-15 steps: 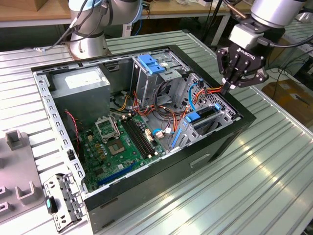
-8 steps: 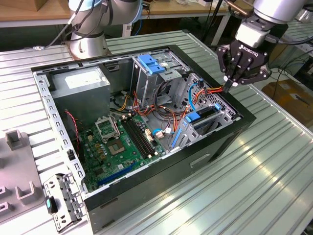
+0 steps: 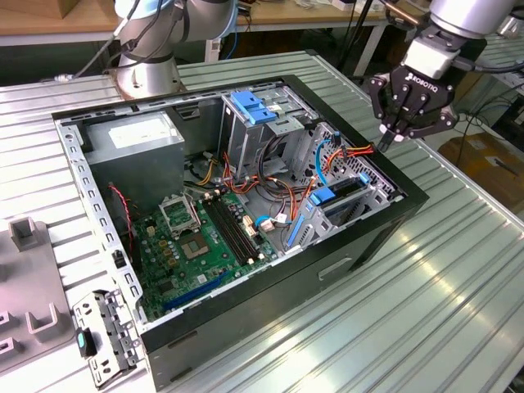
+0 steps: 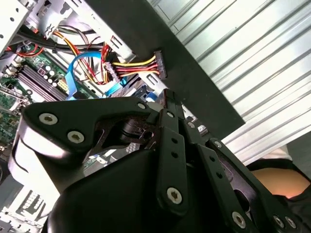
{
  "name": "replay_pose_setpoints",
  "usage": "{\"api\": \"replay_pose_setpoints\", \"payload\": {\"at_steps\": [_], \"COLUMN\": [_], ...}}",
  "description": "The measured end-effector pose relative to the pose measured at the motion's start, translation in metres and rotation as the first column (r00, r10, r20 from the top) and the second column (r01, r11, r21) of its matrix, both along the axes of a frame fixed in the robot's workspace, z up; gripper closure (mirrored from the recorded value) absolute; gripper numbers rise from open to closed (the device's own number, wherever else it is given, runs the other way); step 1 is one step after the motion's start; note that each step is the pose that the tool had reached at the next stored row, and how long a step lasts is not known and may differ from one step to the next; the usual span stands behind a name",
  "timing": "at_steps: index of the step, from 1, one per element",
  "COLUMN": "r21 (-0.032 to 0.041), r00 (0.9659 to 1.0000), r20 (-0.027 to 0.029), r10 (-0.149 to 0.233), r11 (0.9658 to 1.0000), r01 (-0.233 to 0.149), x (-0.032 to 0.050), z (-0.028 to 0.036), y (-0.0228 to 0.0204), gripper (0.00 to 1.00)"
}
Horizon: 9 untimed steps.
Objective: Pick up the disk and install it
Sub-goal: 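Insert the first disk wire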
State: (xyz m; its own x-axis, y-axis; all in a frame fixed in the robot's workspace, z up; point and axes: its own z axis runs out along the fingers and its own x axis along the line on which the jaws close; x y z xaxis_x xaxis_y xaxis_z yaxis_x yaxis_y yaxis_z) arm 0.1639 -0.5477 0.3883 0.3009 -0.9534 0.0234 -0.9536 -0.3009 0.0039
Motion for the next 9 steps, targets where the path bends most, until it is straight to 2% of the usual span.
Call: {"api": "replay_pose_setpoints", "payload": {"at_steps": [6, 9], "r21": [0.0, 0.0001], "r00": [0.9995, 0.9994], "r20": [0.0, 0.0], "r10": [0.03, 0.034], "r11": [0.9995, 0.9994], "r01": [-0.03, -0.034], "x": [0.0093, 0.0096], "z": [-0.0002, -0.0003], "y": [0.0037, 0.0044], "gripper": [0.89, 0.89]}}
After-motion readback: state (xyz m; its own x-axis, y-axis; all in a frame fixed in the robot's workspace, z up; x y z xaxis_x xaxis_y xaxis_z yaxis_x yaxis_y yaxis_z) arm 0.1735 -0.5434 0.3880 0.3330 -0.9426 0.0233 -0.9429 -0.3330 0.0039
